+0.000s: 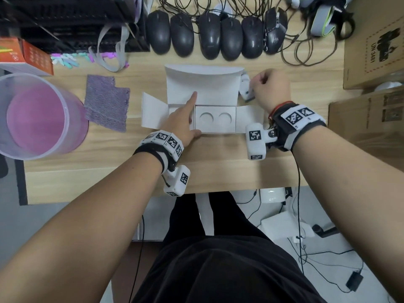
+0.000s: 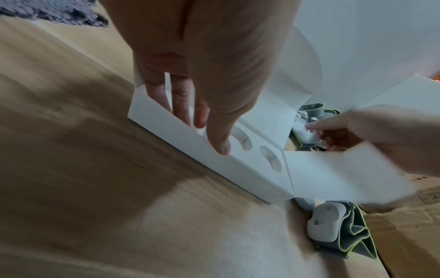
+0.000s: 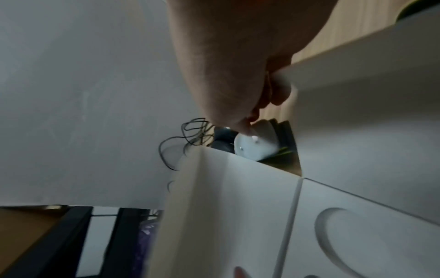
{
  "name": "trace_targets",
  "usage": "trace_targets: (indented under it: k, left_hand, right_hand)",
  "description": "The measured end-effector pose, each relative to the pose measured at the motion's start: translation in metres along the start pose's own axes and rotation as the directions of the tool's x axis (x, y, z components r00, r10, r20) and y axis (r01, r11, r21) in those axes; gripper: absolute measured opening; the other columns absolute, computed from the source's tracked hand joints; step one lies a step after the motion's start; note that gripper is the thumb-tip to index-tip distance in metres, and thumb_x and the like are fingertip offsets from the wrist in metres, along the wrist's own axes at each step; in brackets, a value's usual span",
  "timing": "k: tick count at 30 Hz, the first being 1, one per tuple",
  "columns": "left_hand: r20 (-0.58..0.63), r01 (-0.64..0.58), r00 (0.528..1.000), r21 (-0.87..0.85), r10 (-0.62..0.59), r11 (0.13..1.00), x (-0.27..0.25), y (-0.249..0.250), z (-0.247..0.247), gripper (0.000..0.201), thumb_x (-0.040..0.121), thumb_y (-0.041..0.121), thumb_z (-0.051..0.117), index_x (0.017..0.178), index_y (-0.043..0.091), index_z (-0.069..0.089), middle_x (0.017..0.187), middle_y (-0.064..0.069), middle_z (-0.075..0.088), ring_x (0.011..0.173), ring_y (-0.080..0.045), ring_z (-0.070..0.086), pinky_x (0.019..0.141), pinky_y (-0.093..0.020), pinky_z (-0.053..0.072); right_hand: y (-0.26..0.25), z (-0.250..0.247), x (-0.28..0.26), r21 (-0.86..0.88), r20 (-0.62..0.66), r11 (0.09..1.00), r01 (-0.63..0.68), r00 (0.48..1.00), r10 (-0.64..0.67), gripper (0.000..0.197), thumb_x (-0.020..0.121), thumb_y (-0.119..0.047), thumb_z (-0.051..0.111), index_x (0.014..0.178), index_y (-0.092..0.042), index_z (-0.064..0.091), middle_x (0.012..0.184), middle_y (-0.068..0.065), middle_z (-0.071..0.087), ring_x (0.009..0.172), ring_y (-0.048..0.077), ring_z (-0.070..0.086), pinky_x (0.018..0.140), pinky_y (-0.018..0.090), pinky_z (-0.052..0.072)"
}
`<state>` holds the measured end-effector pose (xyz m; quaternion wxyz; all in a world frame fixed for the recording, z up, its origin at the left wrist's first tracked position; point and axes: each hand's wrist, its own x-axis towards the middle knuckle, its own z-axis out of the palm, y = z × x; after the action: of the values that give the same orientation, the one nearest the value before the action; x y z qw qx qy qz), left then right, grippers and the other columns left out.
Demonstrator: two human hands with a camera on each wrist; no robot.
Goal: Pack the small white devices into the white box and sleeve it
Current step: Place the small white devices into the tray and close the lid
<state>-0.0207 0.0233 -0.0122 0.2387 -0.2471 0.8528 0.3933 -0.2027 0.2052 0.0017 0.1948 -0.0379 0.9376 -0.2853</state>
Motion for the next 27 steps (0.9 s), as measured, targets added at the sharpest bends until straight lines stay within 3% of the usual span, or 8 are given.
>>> trace_targets:
  k: [4, 6, 8, 11, 13, 16, 20, 27]
  left_hand:
    - [0.016, 0.027, 1.0, -0.001, -0.027, 1.0, 0.003, 0.003, 0.0, 0.111, 0.083, 0.023, 0.082, 0.159, 0.039, 0.003, 0.107, -0.003, 0.057, 0.096, -0.021, 0.058, 0.095, -0.033, 0.048]
    - [0.039, 0.042, 0.998, 0.028, -0.043, 0.999, 0.004, 0.005, -0.002, 0.113, 0.082, 0.025, 0.082, 0.159, 0.039, 0.001, 0.112, -0.005, 0.059, 0.102, -0.024, 0.06, 0.096, -0.034, 0.049]
    - [0.057, 0.054, 0.997, 0.058, -0.057, 0.997, 0.004, 0.006, -0.004, 0.115, 0.081, 0.028, 0.083, 0.159, 0.04, -0.001, 0.121, -0.006, 0.06, 0.108, -0.027, 0.061, 0.1, -0.039, 0.049]
    - [0.079, 0.07, 0.994, 0.097, -0.077, 0.993, 0.004, 0.005, -0.004, 0.117, 0.081, 0.032, 0.082, 0.158, 0.041, -0.005, 0.12, -0.006, 0.061, 0.106, -0.027, 0.062, 0.098, -0.041, 0.051]
    - [0.089, 0.076, 0.992, 0.109, -0.086, 0.991, 0.004, 0.006, -0.004, 0.117, 0.083, 0.032, 0.081, 0.158, 0.042, -0.007, 0.117, -0.006, 0.061, 0.103, -0.026, 0.062, 0.096, -0.041, 0.052]
    - [0.098, 0.084, 0.991, 0.117, -0.095, 0.99, 0.004, 0.008, -0.006, 0.115, 0.084, 0.033, 0.08, 0.157, 0.042, -0.008, 0.119, -0.006, 0.061, 0.104, -0.026, 0.062, 0.096, -0.041, 0.052]
    - [0.079, 0.096, 0.991, 0.119, -0.106, 0.988, 0.003, 0.01, -0.007, 0.113, 0.084, 0.033, 0.08, 0.158, 0.042, -0.005, 0.118, -0.006, 0.063, 0.102, -0.026, 0.063, 0.096, -0.041, 0.052]
    - [0.041, 0.085, 0.995, 0.126, -0.091, 0.988, 0.003, 0.008, -0.006, 0.109, 0.083, 0.035, 0.08, 0.158, 0.041, 0.001, 0.115, -0.004, 0.062, 0.1, -0.025, 0.063, 0.094, -0.042, 0.053]
  right_hand:
    - [-0.005, 0.009, -0.014, -0.139, 0.106, 0.983, 0.118, 0.989, -0.104, 0.02, 0.092, -0.015, 0.05, 0.078, -0.011, 0.064, 0.071, -0.001, 0.061, 0.095, 0.024, 0.058, 0.082, 0.029, 0.044]
    - [-0.004, 0.016, -0.011, -0.199, 0.093, 0.978, 0.066, 0.994, -0.048, 0.013, 0.088, -0.016, 0.05, 0.086, -0.015, 0.063, 0.089, 0.007, 0.065, 0.108, 0.029, 0.055, 0.091, 0.031, 0.043]
    - [-0.005, 0.014, -0.004, -0.155, 0.044, 0.986, -0.055, 0.997, 0.063, 0.017, 0.078, -0.017, 0.058, 0.094, -0.022, 0.056, 0.113, 0.01, 0.058, 0.107, 0.03, 0.055, 0.095, 0.035, 0.047]
    - [-0.009, 0.008, 0.009, -0.118, -0.015, 0.992, -0.038, 0.999, 0.036, 0.04, 0.069, -0.025, 0.069, 0.104, -0.021, 0.049, 0.119, 0.008, 0.046, 0.1, 0.027, 0.055, 0.095, 0.033, 0.048]
    - [-0.015, 0.007, 0.016, -0.137, 0.051, 0.99, 0.018, 0.999, -0.012, 0.052, 0.07, -0.035, 0.072, 0.115, -0.018, 0.051, 0.12, 0.009, 0.05, 0.099, 0.027, 0.056, 0.09, 0.032, 0.047]
    - [-0.022, 0.014, 0.021, -0.208, 0.211, 0.973, 0.102, 0.976, -0.057, 0.06, 0.068, -0.036, 0.076, 0.119, -0.018, 0.049, 0.117, 0.012, 0.061, 0.103, 0.03, 0.058, 0.081, 0.033, 0.046]
    - [-0.027, 0.016, 0.028, -0.23, 0.226, 0.97, 0.085, 0.974, -0.032, 0.048, 0.069, -0.032, 0.076, 0.108, -0.015, 0.053, 0.109, 0.006, 0.064, 0.096, 0.026, 0.06, 0.08, 0.036, 0.053]
    - [-0.018, 0.008, 0.037, -0.392, 0.334, 0.9, 0.193, 0.941, -0.056, 0.028, 0.08, -0.039, 0.079, 0.089, -0.014, 0.071, 0.087, 0.003, 0.064, 0.084, 0.019, 0.056, 0.073, 0.027, 0.041]
